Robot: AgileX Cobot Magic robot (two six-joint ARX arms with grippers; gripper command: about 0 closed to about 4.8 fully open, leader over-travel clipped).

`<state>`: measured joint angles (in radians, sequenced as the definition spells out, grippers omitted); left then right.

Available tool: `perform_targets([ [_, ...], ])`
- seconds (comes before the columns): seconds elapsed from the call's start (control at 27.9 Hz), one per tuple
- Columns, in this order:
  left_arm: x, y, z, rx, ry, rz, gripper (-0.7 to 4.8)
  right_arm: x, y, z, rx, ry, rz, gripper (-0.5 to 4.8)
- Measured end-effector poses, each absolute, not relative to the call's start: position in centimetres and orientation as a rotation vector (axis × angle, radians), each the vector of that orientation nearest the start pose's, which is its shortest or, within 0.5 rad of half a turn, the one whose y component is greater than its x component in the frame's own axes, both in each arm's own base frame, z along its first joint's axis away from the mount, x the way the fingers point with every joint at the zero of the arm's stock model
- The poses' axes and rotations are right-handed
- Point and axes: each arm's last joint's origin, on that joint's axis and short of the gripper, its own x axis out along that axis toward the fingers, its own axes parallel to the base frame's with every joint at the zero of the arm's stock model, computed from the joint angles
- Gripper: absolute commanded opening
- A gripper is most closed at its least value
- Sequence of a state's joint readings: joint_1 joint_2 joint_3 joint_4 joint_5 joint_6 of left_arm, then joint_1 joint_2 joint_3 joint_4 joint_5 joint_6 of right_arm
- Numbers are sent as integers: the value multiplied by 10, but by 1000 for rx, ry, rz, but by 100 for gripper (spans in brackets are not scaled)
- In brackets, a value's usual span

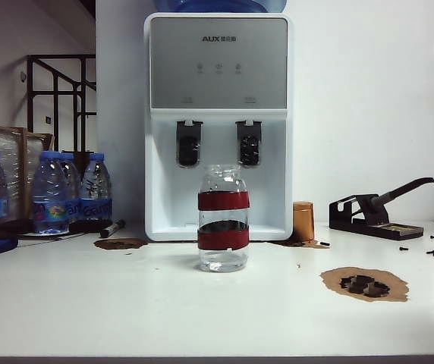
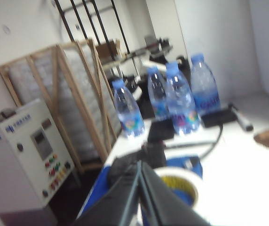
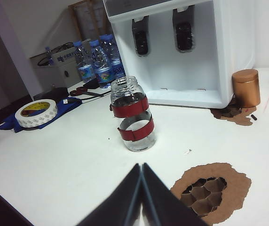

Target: Pick up the water bottle with two loops of red belts, then reach the front water dispenser and gently press the gray-black baffle horizontally to get a little water.

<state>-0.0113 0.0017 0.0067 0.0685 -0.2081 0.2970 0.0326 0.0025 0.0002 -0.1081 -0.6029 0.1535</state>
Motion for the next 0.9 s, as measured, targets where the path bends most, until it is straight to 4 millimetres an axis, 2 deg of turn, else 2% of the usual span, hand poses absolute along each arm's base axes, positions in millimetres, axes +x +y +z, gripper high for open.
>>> perform_targets([
  [0.22, 95, 4, 184, 280, -145, 183, -4, 92, 19, 153, 180, 156, 626, -2],
  [0.29, 92, 3, 195, 261, -179, 170, -4, 92, 19, 154, 180, 156, 626, -2],
  [0.36, 88, 3, 210, 213, -232, 148, -4, 92, 19, 154, 180, 156, 626, -2],
  [0.39, 82, 1, 228, 151, -293, 94, -4, 92, 19, 154, 186, 158, 626, -2],
  [0.43, 79, 0, 238, 115, -320, 55, -4, 92, 19, 154, 196, 161, 625, -2],
  [0.47, 73, -2, 259, 39, -363, -52, -4, 92, 19, 154, 210, 166, 625, -2],
  [0.54, 71, -5, 277, -27, -379, -157, 0, 92, 19, 154, 233, 173, 623, -2],
  [0.57, 71, -6, 284, -53, -379, -201, 15, 92, 19, 154, 246, 178, 623, -2],
  [0.65, 76, -8, 299, -112, -377, -299, 118, 91, 19, 154, 261, 182, 622, -2],
  [0.68, 79, -9, 304, -137, -383, -335, 197, 91, 19, 155, 265, 185, 621, -2],
  [0.72, 85, -10, 307, -165, -389, -374, 237, 90, 19, 159, 266, 180, 621, -2],
  [0.83, 106, -14, 308, -204, -358, -482, 284, 87, 19, 175, 260, 147, 619, -2],
  [0.9, 125, -21, 302, -218, -295, -558, 291, 84, 19, 186, 253, 123, 612, -2],
])
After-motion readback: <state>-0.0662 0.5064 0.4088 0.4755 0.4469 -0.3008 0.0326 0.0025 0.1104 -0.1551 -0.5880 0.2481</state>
